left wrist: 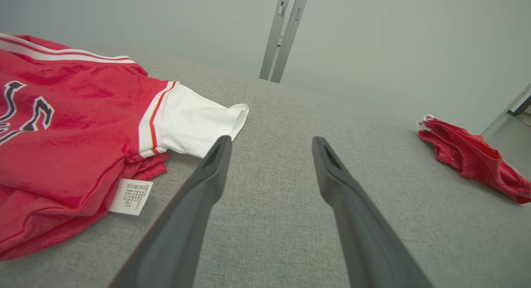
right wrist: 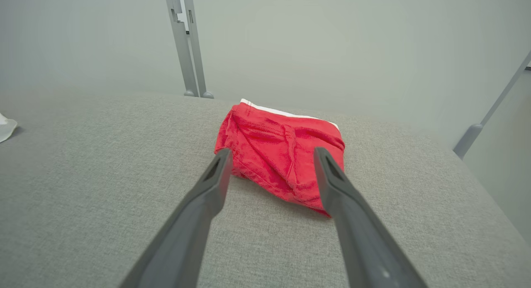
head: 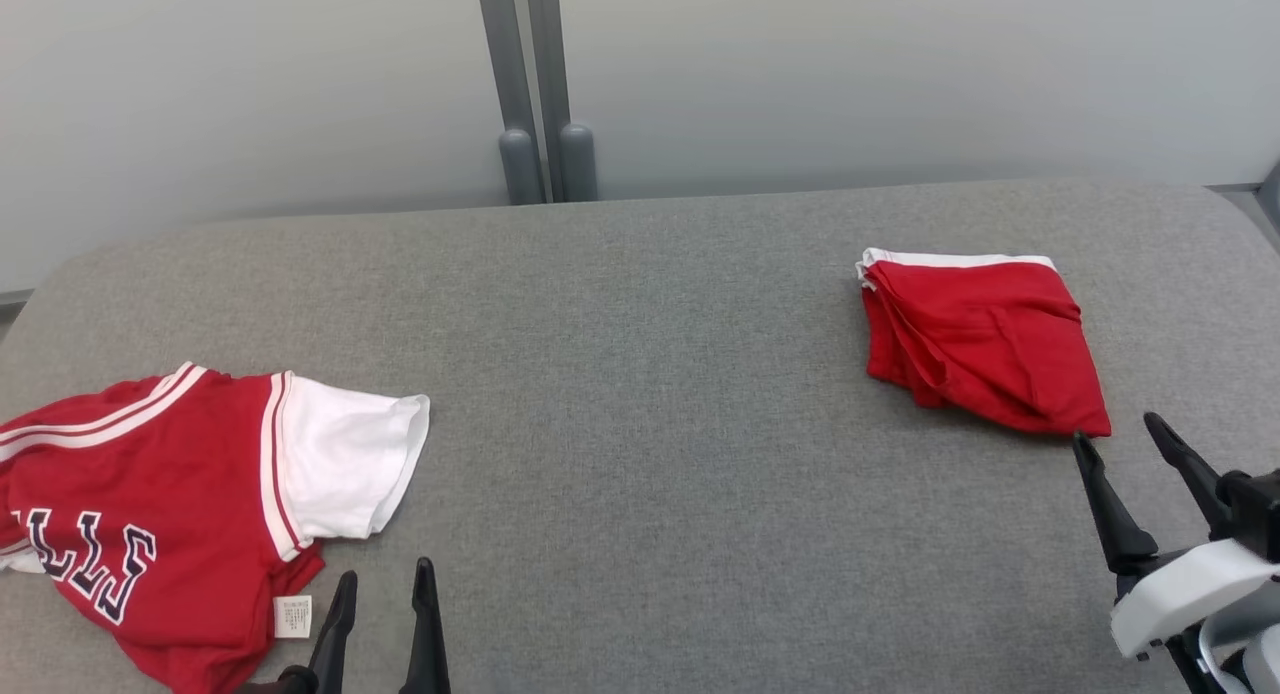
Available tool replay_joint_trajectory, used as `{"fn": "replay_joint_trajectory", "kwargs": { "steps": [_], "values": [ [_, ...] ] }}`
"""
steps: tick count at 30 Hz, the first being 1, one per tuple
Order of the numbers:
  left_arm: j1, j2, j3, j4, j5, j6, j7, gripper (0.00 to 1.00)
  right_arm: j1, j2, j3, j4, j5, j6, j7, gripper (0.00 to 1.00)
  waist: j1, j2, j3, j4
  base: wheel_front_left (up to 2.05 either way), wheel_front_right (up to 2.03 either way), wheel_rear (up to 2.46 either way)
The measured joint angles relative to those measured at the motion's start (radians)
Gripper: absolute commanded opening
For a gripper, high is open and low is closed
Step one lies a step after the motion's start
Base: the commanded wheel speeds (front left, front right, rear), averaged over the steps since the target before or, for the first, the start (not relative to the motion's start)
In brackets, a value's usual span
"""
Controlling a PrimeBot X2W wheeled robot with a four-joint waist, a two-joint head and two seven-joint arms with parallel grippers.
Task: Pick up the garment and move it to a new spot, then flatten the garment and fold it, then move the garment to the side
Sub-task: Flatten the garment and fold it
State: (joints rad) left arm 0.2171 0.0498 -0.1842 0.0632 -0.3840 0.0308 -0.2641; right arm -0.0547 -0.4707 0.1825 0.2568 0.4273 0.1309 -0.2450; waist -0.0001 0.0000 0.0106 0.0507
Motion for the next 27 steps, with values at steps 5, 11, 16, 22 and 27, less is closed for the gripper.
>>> {"fn": "replay_joint_trajectory", "kwargs": {
  "steps": [5,11,16,22,27],
  "values": [
    [0.002,-0.001,0.041,-0.007,0.025,-0.029,0.000,1.00,0.077,0.071,-0.128,0.018,-0.128,0.000,-0.016,1.00,0.0000,0.0000,-0.033,-0.024,0.00,0.00,0.00],
    [0.004,-0.001,0.076,0.017,0.063,-0.060,0.000,1.00,0.138,0.150,-0.223,-0.031,-0.194,0.000,-0.017,1.00,0.0000,0.0000,-0.043,-0.031,0.00,0.00,0.00],
    [0.003,0.000,0.090,0.023,0.068,-0.066,0.000,1.00,0.154,0.185,-0.238,-0.042,-0.204,0.000,-0.017,1.00,0.0000,0.0000,-0.041,-0.036,0.00,0.00,0.00],
    [-0.010,0.000,0.076,0.022,0.068,-0.067,0.000,1.00,0.106,0.192,-0.256,-0.022,-0.179,0.000,-0.017,0.00,0.0000,0.0000,-0.016,-0.044,0.00,0.00,0.00],
    [-0.109,0.000,0.019,0.018,0.079,-0.075,0.000,1.00,-0.126,0.107,-0.223,0.127,-0.185,0.000,-0.016,0.00,0.0000,0.0000,0.046,-0.047,0.00,0.00,0.00]
  ]
}}
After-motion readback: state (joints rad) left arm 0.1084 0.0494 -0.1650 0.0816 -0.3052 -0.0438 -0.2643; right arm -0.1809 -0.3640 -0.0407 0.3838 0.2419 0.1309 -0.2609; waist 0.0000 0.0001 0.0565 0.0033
